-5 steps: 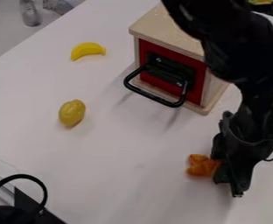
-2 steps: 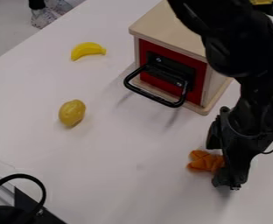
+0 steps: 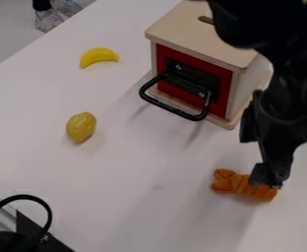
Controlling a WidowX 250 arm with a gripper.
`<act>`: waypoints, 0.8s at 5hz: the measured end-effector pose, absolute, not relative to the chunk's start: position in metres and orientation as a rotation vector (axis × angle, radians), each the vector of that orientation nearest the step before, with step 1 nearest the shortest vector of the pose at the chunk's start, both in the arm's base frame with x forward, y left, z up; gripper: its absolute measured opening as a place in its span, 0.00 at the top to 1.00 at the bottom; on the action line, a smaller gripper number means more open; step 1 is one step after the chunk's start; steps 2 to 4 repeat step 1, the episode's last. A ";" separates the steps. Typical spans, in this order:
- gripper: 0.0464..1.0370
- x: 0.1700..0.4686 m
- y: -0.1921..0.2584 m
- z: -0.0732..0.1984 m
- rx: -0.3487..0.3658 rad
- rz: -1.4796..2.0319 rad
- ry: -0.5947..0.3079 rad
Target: Move the orange thing to the right side of the table
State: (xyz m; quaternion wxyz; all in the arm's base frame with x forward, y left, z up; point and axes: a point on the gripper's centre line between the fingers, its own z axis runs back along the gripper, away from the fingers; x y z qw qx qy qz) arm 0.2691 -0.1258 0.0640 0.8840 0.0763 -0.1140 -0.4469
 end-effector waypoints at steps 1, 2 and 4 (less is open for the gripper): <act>0.04 0.265 -0.120 0.106 0.101 -0.922 -0.303; 0.04 0.265 -0.120 0.106 0.101 -0.922 -0.303; 0.04 0.265 -0.120 0.106 0.101 -0.922 -0.303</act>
